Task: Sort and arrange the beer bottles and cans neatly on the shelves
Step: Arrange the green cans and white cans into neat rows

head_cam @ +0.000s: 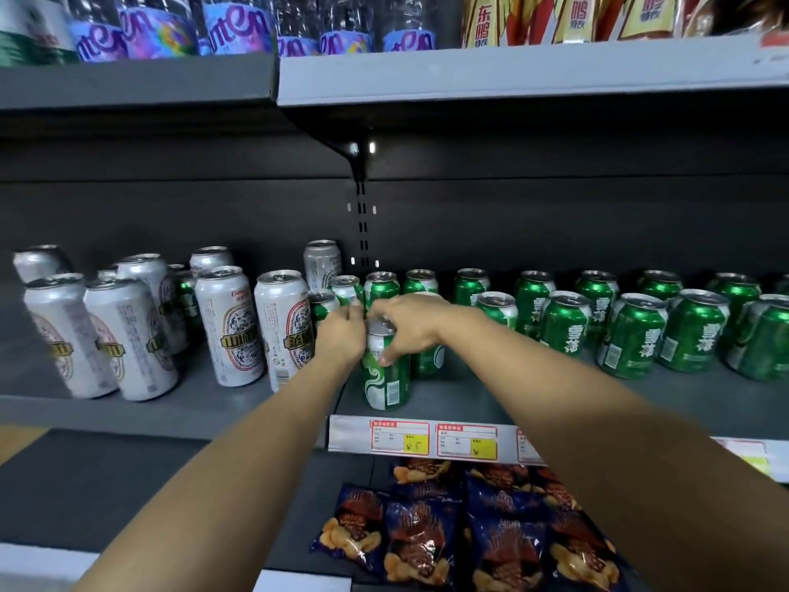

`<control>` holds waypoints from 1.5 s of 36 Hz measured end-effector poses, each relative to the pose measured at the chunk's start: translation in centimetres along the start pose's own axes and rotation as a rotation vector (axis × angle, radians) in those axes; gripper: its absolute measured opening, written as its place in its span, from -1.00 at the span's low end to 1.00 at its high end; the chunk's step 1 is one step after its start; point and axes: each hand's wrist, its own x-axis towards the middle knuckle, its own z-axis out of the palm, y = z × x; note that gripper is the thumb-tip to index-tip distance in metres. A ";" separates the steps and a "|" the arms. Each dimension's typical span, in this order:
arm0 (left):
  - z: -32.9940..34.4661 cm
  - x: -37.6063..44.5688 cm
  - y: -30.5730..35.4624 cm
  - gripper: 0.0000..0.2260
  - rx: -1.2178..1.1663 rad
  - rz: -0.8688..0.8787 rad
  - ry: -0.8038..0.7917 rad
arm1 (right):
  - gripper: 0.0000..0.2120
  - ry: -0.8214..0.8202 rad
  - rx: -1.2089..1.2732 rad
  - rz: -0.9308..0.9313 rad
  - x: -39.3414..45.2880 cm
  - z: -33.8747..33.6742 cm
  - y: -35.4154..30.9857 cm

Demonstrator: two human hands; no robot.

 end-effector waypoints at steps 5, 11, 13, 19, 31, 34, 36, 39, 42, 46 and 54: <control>0.0 -1.2 -0.9 -0.56 -0.167 -0.043 -0.119 | -0.32 0.081 -0.014 0.133 -0.4 -0.1 0.7; 0.1 -2.6 -1.4 -0.65 -0.275 -0.069 -0.276 | -0.25 0.089 -0.057 0.240 -1.2 0.0 0.8; 0.2 -2.8 -1.8 -0.63 -0.263 -0.062 -0.289 | -0.27 0.074 -0.020 0.250 -1.4 0.0 1.1; 0.4 -3.4 -3.2 -0.65 -0.114 0.020 -0.300 | -0.13 -0.043 0.024 0.329 -1.1 -0.1 1.3; -6.2 -2.8 -3.3 -0.93 0.185 0.447 0.308 | -0.48 0.386 0.087 0.350 2.3 -2.3 -5.2; -8.7 -2.3 -4.0 -0.88 0.123 0.507 0.433 | -0.44 0.396 0.219 0.340 4.1 -2.0 -7.4; -10.2 -1.8 -4.6 -0.75 0.121 0.487 0.507 | -0.38 0.397 0.292 0.326 5.3 -1.6 -8.7; -12.0 -1.0 -5.8 -0.68 0.163 0.375 0.598 | -0.28 0.402 0.332 0.301 6.9 -0.8 -10.3; -13.0 -0.1 -7.0 -0.53 0.141 0.201 0.527 | -0.24 0.412 0.267 0.287 8.0 0.2 -11.7; -13.9 1.3 -8.2 -0.28 0.026 0.018 0.340 | -0.31 0.488 0.254 0.294 8.6 1.9 -12.6; -13.5 4.0 -10.0 -0.29 -0.057 -0.018 0.171 | -0.40 0.608 0.351 0.348 9.0 3.0 -13.3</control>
